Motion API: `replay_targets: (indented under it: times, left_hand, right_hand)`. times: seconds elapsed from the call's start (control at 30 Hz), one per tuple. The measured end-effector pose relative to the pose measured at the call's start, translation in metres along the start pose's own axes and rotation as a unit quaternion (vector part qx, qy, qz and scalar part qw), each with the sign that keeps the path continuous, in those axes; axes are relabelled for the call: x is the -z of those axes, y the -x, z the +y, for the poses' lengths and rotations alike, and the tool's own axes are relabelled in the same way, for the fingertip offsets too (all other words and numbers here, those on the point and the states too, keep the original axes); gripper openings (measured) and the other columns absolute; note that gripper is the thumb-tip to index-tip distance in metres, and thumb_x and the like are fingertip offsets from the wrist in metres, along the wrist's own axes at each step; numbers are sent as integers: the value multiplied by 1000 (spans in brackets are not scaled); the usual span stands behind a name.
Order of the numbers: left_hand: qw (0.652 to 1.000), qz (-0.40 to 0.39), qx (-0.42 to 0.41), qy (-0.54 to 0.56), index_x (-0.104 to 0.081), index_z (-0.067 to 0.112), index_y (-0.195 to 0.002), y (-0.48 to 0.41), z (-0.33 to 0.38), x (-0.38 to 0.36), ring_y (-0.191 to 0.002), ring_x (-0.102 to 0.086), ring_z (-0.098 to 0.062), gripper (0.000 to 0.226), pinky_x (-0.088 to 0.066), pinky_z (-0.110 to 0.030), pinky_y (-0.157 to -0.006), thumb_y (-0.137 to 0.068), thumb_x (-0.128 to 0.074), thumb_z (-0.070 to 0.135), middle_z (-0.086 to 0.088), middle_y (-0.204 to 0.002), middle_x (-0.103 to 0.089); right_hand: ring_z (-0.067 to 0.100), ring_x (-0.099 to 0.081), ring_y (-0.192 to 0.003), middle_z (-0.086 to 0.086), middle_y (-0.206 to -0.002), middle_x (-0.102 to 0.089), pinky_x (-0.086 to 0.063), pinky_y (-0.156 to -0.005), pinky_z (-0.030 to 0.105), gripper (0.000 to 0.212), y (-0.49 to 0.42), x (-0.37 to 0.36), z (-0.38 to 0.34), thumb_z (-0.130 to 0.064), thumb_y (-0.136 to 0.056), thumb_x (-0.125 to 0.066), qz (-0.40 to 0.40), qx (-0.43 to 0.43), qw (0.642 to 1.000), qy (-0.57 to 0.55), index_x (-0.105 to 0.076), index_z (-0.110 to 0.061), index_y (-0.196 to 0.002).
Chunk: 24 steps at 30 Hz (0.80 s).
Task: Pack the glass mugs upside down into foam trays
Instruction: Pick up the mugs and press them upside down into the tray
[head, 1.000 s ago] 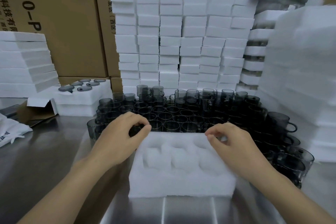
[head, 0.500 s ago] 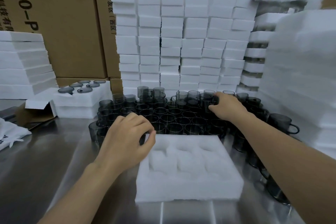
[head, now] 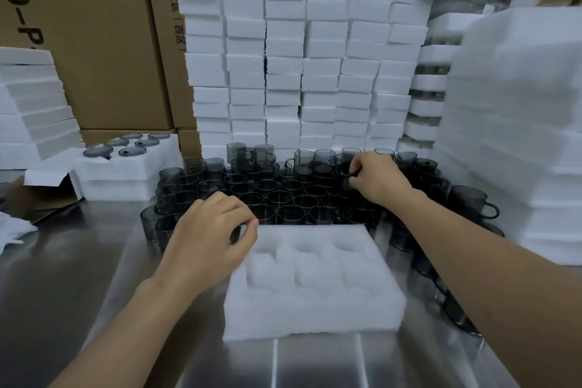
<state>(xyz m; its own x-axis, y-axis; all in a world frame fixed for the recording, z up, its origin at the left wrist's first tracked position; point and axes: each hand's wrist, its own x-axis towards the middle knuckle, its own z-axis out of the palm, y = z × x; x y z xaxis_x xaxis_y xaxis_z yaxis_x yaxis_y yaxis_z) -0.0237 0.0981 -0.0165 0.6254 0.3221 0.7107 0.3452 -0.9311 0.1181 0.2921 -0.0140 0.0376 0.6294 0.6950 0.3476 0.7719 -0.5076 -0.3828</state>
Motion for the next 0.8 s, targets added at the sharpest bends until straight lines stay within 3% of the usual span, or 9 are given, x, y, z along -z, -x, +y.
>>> replay_targets:
  times: [0.17, 0.27, 0.37, 0.43, 0.63, 0.8]
  left_hand:
    - [1000, 18, 7, 24, -78, 23, -91, -3, 6, 5, -92, -62, -12, 16, -51, -37, -79, -101, -66, 27, 19, -93, -69]
    - [988, 50, 49, 139, -76, 34, -110, -5, 12, 5, -100, -66, -7, 12, -52, -30, -84, -102, -67, 35, 24, -98, -71]
    - [954, 22, 109, 279, -62, 43, -140, -7, 20, 1, -111, -68, -4, 55, -51, -21, -83, -90, -82, 42, 27, -117, -70]
    - [943, -4, 99, 316, -57, 46, -147, -6, 27, -2, -115, -67, -5, 70, -53, -18, -81, -84, -88, 44, 27, -126, -66]
    - [970, 34, 7, 241, -66, 38, -142, -3, 39, -6, -106, -70, -11, 57, -51, -19, -69, -89, -80, 52, 19, -116, -69]
    - [981, 56, -7, 187, -69, 35, -138, -1, 43, -3, -97, -69, -11, 50, -45, -16, -66, -92, -79, 51, 18, -108, -69]
  right_hand:
    - [18, -66, -80, -8, -79, -67, -59, -78, 43, 11, 41, 23, -25, -19, -95, -70, 76, 83, 990, -85, -64, -27, -98]
    - [9, -66, -73, -13, -79, -68, -59, -72, 35, 16, 92, 27, -40, -24, -95, -72, 85, 166, 973, -139, -64, -38, -99]
    - [10, -67, -81, -19, -93, -68, -52, -67, 22, 15, 142, 25, -48, -33, -95, -67, 96, 240, 951, -168, -60, -43, -103]
    - [11, -67, -88, -19, -99, -66, -47, -68, 17, 14, 162, 19, -47, -33, -99, -65, 104, 268, 943, -166, -60, -43, -108]
    - [11, -64, -84, -22, -104, -61, -52, -67, 28, 17, 171, 3, -36, -32, -104, -61, 155, 316, 923, -157, -62, -41, -118]
    - [8, -66, -87, -22, -107, -65, -50, -73, 14, 36, 174, 0, -37, -25, -100, -70, 173, 300, 911, -222, -55, -45, -125]
